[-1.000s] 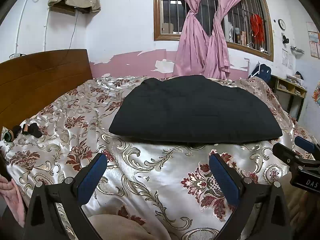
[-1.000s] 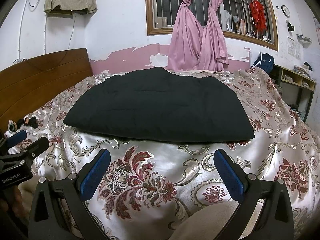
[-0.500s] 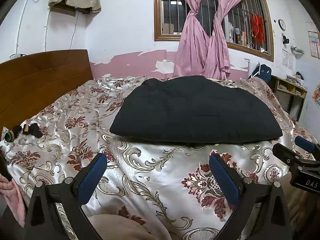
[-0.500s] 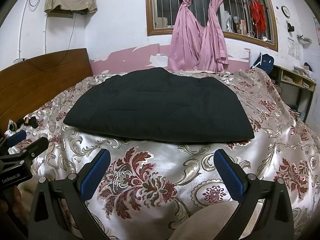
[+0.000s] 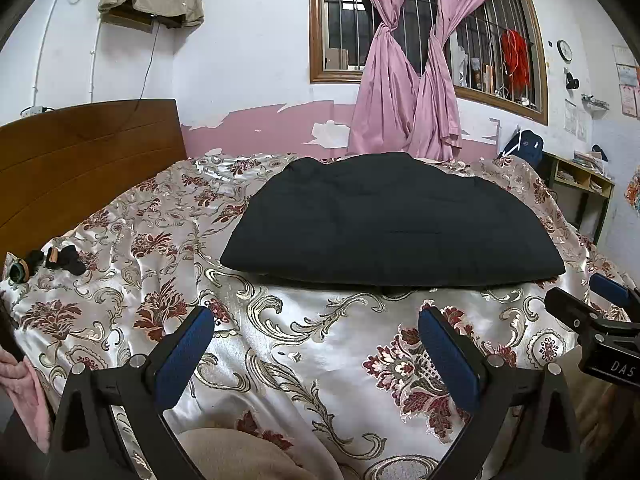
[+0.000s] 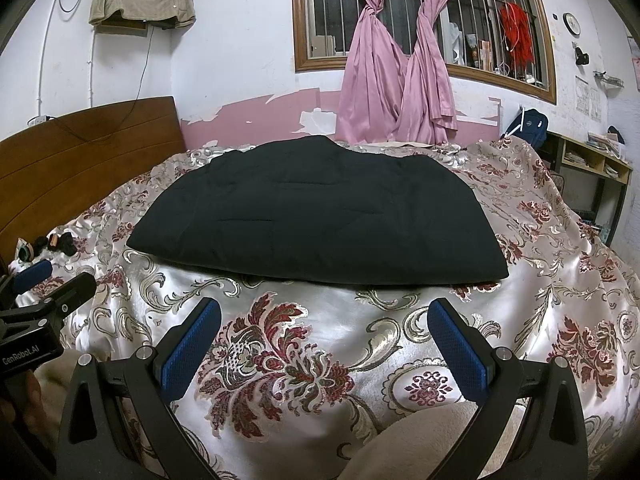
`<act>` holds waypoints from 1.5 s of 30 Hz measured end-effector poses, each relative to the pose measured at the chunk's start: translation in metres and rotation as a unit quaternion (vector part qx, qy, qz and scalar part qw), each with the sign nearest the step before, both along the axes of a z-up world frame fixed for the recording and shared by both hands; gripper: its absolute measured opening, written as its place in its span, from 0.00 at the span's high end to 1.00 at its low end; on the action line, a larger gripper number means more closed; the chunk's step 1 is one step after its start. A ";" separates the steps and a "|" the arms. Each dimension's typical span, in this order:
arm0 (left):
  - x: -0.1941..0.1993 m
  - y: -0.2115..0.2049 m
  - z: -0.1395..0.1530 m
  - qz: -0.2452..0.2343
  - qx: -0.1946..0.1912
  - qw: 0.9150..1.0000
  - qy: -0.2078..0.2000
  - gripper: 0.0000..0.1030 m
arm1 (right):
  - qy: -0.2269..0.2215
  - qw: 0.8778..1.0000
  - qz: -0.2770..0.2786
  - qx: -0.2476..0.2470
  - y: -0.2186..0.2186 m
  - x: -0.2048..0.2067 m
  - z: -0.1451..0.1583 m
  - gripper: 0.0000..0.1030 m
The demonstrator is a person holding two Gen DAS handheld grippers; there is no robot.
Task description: Fold large clothes
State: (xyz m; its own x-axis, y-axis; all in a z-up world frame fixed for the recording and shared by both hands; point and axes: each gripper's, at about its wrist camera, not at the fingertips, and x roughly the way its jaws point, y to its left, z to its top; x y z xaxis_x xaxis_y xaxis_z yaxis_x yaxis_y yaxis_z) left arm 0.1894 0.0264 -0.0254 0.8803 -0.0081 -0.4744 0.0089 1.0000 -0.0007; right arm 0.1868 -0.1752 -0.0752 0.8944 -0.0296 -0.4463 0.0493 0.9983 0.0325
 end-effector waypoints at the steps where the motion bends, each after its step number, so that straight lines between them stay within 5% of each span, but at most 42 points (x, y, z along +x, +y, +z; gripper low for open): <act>1: 0.000 0.000 0.000 0.000 0.000 1.000 0.000 0.00 | 0.000 1.000 0.000 0.000 0.000 0.000 0.000 0.02; 45: 0.000 0.001 -0.001 0.000 0.000 1.000 0.000 0.00 | 0.000 1.000 0.000 -0.002 0.004 0.000 -0.001 0.02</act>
State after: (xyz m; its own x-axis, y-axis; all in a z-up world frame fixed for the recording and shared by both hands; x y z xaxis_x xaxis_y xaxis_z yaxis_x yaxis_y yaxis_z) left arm 0.1889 0.0269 -0.0261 0.8806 -0.0075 -0.4738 0.0084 1.0000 -0.0002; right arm 0.1865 -0.1708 -0.0759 0.8945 -0.0303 -0.4460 0.0484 0.9984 0.0292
